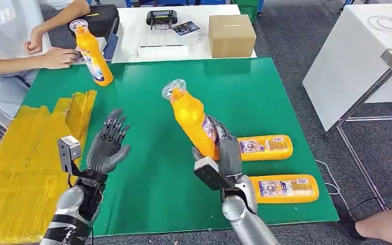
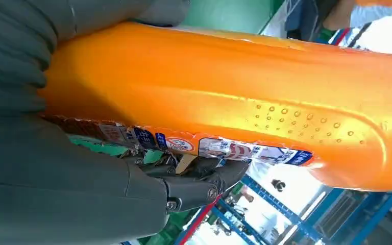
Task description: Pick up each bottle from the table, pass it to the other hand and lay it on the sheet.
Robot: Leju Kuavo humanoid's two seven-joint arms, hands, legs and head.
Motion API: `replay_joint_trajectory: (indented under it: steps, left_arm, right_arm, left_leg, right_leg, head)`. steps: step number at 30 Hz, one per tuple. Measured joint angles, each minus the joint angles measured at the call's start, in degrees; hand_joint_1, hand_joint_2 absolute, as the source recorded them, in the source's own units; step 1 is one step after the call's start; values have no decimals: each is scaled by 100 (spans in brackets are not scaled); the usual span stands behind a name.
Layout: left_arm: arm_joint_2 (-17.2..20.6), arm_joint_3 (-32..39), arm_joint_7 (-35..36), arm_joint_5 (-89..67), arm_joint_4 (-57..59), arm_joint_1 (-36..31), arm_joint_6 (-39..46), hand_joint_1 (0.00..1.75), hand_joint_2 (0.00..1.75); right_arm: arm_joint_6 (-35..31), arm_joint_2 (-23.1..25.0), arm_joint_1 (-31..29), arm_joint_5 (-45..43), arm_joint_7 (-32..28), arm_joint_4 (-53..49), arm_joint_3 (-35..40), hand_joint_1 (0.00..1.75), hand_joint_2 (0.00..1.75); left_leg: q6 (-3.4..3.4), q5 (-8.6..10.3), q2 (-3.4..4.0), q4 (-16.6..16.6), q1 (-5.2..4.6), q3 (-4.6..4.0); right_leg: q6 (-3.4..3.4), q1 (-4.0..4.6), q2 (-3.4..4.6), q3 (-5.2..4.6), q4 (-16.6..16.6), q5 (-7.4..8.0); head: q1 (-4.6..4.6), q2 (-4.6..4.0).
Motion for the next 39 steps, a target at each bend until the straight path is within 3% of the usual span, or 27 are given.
replay_joint_trajectory:
  steps: [19,30,39]
  left_arm:
    - [0,-685,0,111,-59,-216,-166,0,175]
    - [-13,-910,31,161,231,-450,-114,0,175]
    - [-61,-936,-4,142,693,-702,61,0,175]
  right_arm:
    - [101,341,-406,271,-145,938,-92,175,175]
    - [-299,697,-592,1010,-250,1375,424,175,175]
    - [-485,778,-494,516,-639,1312,765,175,175]
  left_leg:
    - [0,0,1,0,0,-1]
    - [0,0,2,0,1,-1]
    - [0,0,1,0,-2,-1]
  right_leg:
    - [0,1,1,0,0,0]
    - [0,2,1,-3,1,0]
    - [0,1,1,-2,0,0]
  head:
    - [0,0]
    - [0,0]
    - [0,0]
